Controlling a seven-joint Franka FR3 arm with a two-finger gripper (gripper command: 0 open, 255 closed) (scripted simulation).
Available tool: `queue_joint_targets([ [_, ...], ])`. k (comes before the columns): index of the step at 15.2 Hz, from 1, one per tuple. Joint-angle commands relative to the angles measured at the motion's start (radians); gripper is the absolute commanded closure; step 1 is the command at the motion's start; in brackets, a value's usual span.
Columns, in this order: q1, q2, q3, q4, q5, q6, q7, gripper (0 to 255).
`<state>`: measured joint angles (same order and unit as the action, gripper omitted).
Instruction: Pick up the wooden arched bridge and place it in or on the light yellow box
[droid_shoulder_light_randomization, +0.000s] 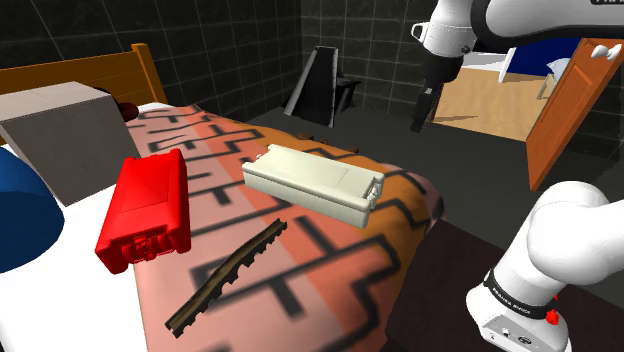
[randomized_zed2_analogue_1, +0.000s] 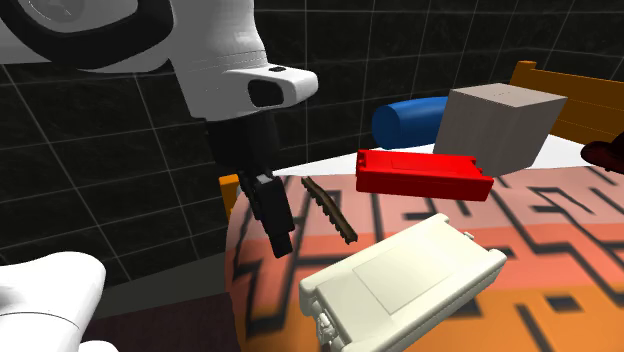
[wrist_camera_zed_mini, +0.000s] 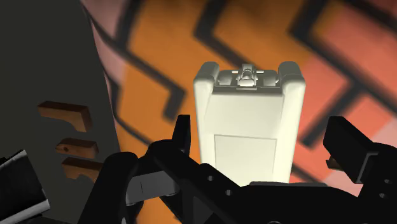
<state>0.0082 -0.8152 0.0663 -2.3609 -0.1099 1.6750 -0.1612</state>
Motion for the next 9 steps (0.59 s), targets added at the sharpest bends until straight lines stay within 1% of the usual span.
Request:
queue_joint_targets([
  [1,0.0,0.0,0.0,0.0,0.0,0.0,0.0,0],
  [9,0.078,0.276,0.012,0.088,0.0,0.171,-0.145,0],
])
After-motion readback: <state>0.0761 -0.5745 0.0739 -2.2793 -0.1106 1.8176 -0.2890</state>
